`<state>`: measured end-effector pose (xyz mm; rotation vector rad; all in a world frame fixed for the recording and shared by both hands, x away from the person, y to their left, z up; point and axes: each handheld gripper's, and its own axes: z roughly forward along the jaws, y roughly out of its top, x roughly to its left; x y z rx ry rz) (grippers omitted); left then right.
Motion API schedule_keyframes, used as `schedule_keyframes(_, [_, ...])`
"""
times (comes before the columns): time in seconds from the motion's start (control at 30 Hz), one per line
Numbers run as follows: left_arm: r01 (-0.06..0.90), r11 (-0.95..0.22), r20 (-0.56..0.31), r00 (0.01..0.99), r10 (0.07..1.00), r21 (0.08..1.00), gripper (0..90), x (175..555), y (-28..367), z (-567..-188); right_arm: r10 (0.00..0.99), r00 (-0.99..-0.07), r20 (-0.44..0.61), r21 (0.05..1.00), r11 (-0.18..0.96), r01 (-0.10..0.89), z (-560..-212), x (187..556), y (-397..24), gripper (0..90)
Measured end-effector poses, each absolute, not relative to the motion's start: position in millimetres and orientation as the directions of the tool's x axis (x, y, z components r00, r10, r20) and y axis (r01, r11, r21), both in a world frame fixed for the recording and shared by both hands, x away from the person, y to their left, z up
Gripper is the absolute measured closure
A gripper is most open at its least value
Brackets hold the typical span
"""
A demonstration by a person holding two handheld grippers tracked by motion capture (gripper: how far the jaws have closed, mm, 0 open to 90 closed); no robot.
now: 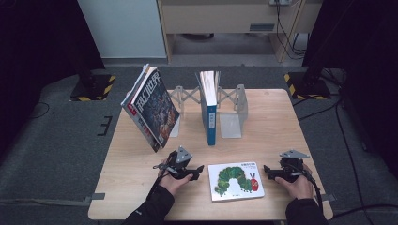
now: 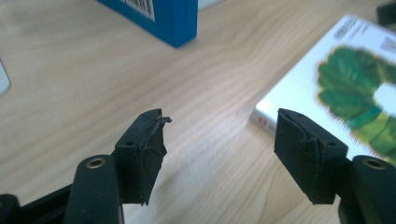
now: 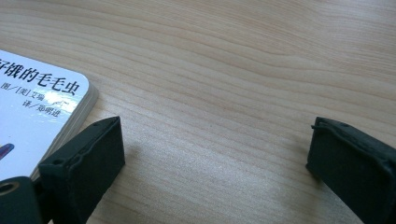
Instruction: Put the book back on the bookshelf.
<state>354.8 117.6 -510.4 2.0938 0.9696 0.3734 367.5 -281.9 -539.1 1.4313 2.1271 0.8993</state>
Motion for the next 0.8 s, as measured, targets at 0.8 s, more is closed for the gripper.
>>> schedule_keyframes(0.8, [0.483, -0.489, -0.001, 0.712, 0.702, 0.726, 17.7, 346, 106, -535, 0.856, -0.49, 0.167, 0.726, 0.229, 0.649, -527, 346, -269, 40.4])
